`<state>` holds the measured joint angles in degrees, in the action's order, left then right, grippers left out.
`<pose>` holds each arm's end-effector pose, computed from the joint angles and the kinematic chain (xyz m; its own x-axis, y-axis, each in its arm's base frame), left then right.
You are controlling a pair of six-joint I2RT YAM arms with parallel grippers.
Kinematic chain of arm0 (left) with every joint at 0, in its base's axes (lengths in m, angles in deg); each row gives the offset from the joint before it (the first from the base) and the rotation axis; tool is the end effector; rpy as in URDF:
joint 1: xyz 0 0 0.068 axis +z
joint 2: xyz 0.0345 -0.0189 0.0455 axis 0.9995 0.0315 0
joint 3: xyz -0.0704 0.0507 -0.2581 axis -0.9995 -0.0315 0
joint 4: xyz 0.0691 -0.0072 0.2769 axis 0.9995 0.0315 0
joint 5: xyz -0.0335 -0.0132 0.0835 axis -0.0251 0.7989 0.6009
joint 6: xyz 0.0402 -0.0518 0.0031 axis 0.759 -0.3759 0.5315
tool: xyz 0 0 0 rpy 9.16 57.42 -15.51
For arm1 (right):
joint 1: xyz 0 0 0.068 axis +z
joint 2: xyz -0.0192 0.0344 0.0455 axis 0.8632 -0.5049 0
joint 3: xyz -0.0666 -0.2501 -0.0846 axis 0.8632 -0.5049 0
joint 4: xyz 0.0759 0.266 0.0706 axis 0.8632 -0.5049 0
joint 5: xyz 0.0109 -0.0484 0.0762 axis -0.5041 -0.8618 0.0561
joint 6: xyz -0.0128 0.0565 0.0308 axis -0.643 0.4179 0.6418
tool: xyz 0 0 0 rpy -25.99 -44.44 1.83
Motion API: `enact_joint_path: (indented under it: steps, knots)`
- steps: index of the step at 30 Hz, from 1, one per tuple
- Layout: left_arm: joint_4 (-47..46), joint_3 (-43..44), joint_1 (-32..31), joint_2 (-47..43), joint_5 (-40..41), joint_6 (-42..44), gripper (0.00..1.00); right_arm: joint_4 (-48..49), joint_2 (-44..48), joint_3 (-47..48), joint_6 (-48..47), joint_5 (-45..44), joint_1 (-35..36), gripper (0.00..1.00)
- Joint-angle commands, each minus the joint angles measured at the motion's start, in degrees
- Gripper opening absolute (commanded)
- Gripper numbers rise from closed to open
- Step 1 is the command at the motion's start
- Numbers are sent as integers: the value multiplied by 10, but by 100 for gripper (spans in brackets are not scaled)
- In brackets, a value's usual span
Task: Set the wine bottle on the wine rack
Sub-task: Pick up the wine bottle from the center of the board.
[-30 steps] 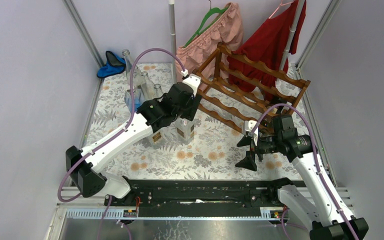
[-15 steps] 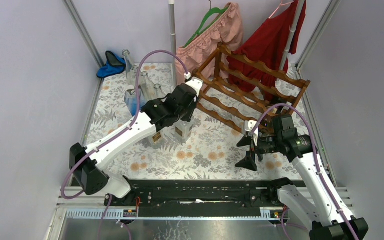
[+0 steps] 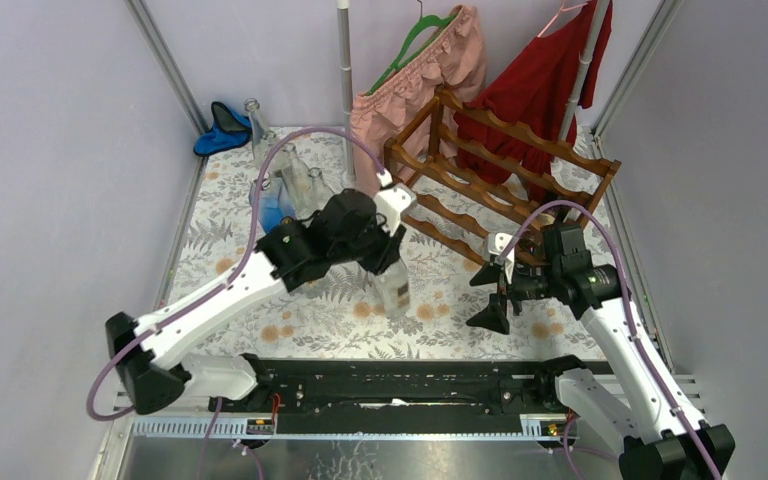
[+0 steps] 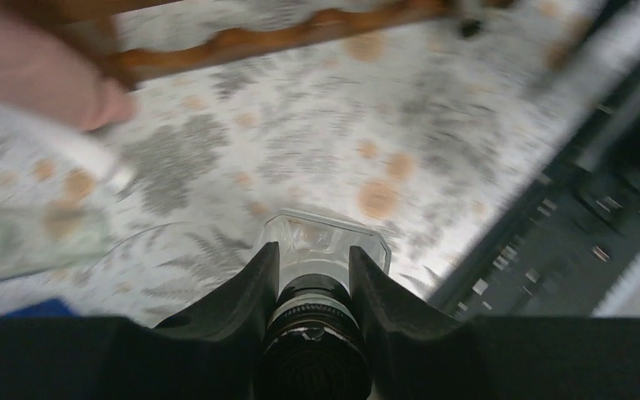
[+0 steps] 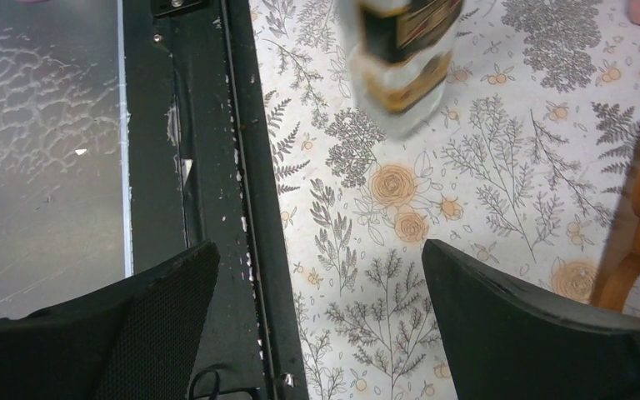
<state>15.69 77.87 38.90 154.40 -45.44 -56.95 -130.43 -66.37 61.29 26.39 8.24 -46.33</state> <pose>0.2139 -0.2446 0.3451 -0.4899 0.4006 -0.7743 0.6818 0.7295 -0.0540 0.1672 0.0849 0.2787 -0.0672 -0.3899 -0.9184 -0.9876 0.1566 0.0058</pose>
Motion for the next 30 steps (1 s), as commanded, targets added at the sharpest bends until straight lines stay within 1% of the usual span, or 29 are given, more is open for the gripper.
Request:
enact_joint_path:
  steps: [1,3,5,7,9,11,13,16,18,22,25,30]
  knots:
    - [-156,-48,-36,-85,-195,71,0,33,-32,19,-52,65,5,100]
    - [-191,-83,-53,-105,-226,102,0,26,-50,39,-102,90,5,100]
    - [-238,-115,-66,-127,-242,119,0,42,-67,52,-108,108,9,100]
    - [-296,-152,-77,-149,-266,134,0,82,-81,56,-71,115,22,100]
    - [-349,-184,-83,-167,-278,135,0,133,-91,53,-13,96,47,100]
    - [-379,-201,-84,-178,-281,129,0,170,-94,40,27,74,75,100]
    - [-401,-208,-84,-181,-278,127,0,196,-88,15,40,78,94,100]
    - [-427,-220,-84,-180,-274,110,0,243,-81,-19,66,79,113,100]
    - [-445,-225,-84,-176,-273,91,0,244,-85,-22,58,67,121,100]
    - [-445,-217,-83,-164,-234,64,0,239,-86,-35,28,72,135,100]
    - [-458,-220,-80,-165,-221,26,0,248,-83,-62,6,41,145,100]
    - [-517,-245,-71,-182,-237,-17,0,274,-86,-83,-3,6,155,100]
